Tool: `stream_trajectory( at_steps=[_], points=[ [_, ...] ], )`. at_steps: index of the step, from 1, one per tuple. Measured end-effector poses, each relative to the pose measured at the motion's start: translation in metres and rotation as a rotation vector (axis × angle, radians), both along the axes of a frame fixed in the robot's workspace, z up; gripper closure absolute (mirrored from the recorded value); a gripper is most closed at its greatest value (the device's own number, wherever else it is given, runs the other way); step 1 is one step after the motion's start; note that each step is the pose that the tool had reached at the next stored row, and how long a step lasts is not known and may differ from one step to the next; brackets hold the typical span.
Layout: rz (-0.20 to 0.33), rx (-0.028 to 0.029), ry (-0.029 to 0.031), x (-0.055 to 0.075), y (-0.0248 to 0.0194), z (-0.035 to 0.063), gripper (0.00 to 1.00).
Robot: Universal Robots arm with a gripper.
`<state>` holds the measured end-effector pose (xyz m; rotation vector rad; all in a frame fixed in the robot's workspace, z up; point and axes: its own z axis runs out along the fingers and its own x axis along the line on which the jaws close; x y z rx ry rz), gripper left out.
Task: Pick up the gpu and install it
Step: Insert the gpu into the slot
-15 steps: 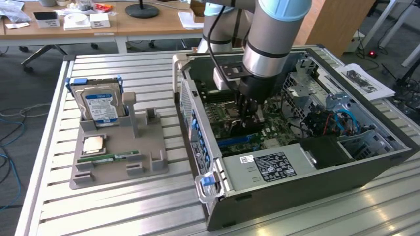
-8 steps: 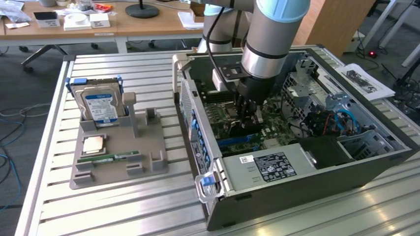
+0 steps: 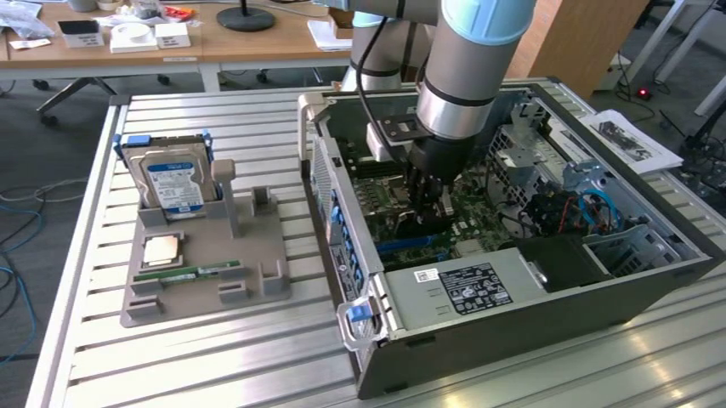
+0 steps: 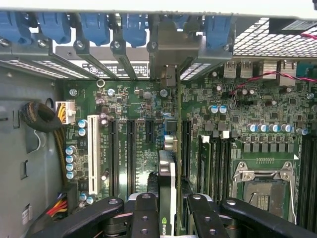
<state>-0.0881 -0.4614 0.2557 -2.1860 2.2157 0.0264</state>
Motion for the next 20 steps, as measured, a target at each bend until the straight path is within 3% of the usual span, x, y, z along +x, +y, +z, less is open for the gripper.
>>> stream_trajectory(
  at_steps=[7,20],
  points=[
    [0.000,0.0003,-0.0001,0.0000,0.0000,-0.0010,0.73],
    [0.000,0.0004,-0.0001,0.0000,0.0000,0.0063,0.73]
  ],
)
